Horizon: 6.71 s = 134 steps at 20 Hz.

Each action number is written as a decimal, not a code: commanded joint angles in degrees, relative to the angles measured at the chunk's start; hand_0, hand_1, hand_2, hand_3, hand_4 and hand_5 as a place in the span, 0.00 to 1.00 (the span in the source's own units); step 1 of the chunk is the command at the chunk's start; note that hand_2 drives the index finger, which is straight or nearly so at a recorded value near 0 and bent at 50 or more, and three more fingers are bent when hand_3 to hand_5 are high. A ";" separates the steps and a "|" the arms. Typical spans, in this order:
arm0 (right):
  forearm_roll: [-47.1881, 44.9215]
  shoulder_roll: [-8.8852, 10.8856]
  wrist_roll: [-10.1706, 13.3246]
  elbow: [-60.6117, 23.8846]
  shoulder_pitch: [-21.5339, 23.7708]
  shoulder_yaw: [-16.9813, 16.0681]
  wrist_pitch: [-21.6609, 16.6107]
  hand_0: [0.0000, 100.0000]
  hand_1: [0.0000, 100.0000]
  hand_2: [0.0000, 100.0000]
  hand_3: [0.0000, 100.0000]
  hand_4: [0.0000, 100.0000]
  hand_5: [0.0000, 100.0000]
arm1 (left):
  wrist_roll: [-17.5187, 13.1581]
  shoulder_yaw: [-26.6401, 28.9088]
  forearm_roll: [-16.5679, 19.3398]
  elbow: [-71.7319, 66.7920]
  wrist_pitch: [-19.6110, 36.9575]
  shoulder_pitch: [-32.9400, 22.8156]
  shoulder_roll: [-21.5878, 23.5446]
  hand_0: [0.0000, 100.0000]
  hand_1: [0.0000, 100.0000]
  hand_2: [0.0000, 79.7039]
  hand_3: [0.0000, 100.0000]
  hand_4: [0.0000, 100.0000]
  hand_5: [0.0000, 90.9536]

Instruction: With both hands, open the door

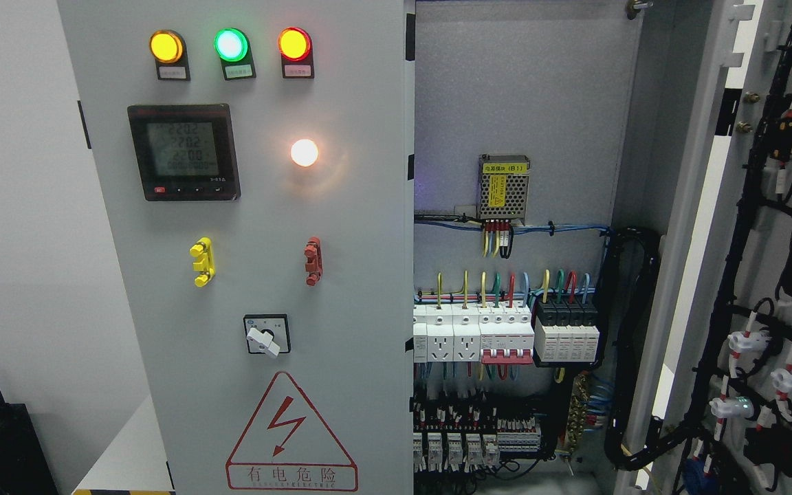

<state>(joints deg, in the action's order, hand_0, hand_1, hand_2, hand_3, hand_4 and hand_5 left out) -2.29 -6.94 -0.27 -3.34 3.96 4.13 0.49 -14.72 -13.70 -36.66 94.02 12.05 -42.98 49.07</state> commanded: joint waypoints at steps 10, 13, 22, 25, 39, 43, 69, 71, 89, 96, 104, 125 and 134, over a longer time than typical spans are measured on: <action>0.00 0.00 0.01 0.00 0.00 0.00 -0.05 0.11 0.00 0.00 0.00 0.00 0.00 | -0.66 2.53 10.80 -52.76 1.57 6.57 -24.62 0.00 0.00 0.00 0.00 0.03 0.00; 0.00 0.00 0.01 0.00 0.00 0.00 -0.05 0.11 0.00 0.00 0.00 0.00 0.00 | -1.19 2.62 14.76 -66.47 1.57 15.18 -29.10 0.00 0.00 0.00 0.00 0.03 0.00; 0.00 0.00 0.01 0.00 0.00 0.00 -0.05 0.11 0.00 0.00 0.00 0.00 0.00 | -0.49 2.62 23.90 -89.00 1.31 33.47 -37.99 0.00 0.00 0.00 0.00 0.03 0.00; 0.00 0.00 0.01 0.00 0.00 0.00 -0.05 0.11 0.00 0.00 0.00 0.00 0.00 | -0.40 2.18 24.79 -92.16 0.87 36.81 -41.67 0.00 0.00 0.00 0.00 0.03 0.00; 0.00 0.00 0.01 0.00 0.00 0.00 -0.05 0.11 0.00 0.00 0.00 0.00 0.00 | 4.70 17.20 47.46 -97.54 -0.89 40.17 -51.00 0.00 0.00 0.00 0.00 0.03 0.00; 0.00 0.00 0.01 0.00 0.00 0.00 -0.05 0.11 0.00 0.00 0.00 0.00 0.00 | 6.45 20.38 50.37 -97.80 -1.85 40.17 -51.00 0.00 0.00 0.00 0.00 0.03 0.00; 0.00 0.09 0.01 -0.79 0.00 -0.09 -0.05 0.11 0.00 0.00 0.00 0.00 0.00 | 6.46 12.38 38.86 -94.56 -5.81 40.34 -51.00 0.00 0.00 0.00 0.00 0.03 0.00; -0.09 0.26 0.01 -2.36 0.35 -0.18 -0.14 0.11 0.00 0.00 0.00 0.00 0.00 | 6.55 12.38 38.77 -94.11 -5.81 40.34 -51.00 0.00 0.00 0.00 0.00 0.03 0.00; -3.78 14.85 0.10 -76.17 32.15 0.52 -7.86 0.11 0.00 0.00 0.00 0.00 0.00 | 6.11 12.99 38.77 -92.70 -5.72 40.43 -51.00 0.00 0.00 0.00 0.00 0.03 0.00; -3.78 20.47 0.10 -87.79 39.80 6.85 -18.58 0.11 0.00 0.00 0.00 0.00 0.00 | 6.11 12.99 38.85 -92.70 -5.72 40.43 -51.09 0.00 0.00 0.00 0.00 0.03 0.00; -7.03 23.73 0.10 -93.69 43.42 9.84 -25.62 0.11 0.00 0.00 0.00 0.00 0.00 | 6.11 12.99 38.85 -92.70 -5.72 40.43 -51.09 0.00 0.00 0.00 0.00 0.03 0.00; -7.38 27.86 0.01 -98.88 25.94 23.99 -32.66 0.11 0.00 0.00 0.00 0.00 0.00 | 6.11 12.99 38.85 -92.70 -5.72 40.43 -51.09 0.00 0.00 0.00 0.00 0.03 0.00; -9.66 25.40 0.10 -97.74 16.27 23.29 -31.95 0.11 0.00 0.00 0.00 0.00 0.00 | 6.11 12.99 38.77 -92.70 -5.81 40.43 -51.09 0.00 0.00 0.00 0.00 0.03 0.00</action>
<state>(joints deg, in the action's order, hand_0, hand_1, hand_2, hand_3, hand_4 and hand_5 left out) -10.16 19.29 -0.22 -100.07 26.25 25.67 -31.90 -8.63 0.00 2.16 0.00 6.33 -2.55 -1.98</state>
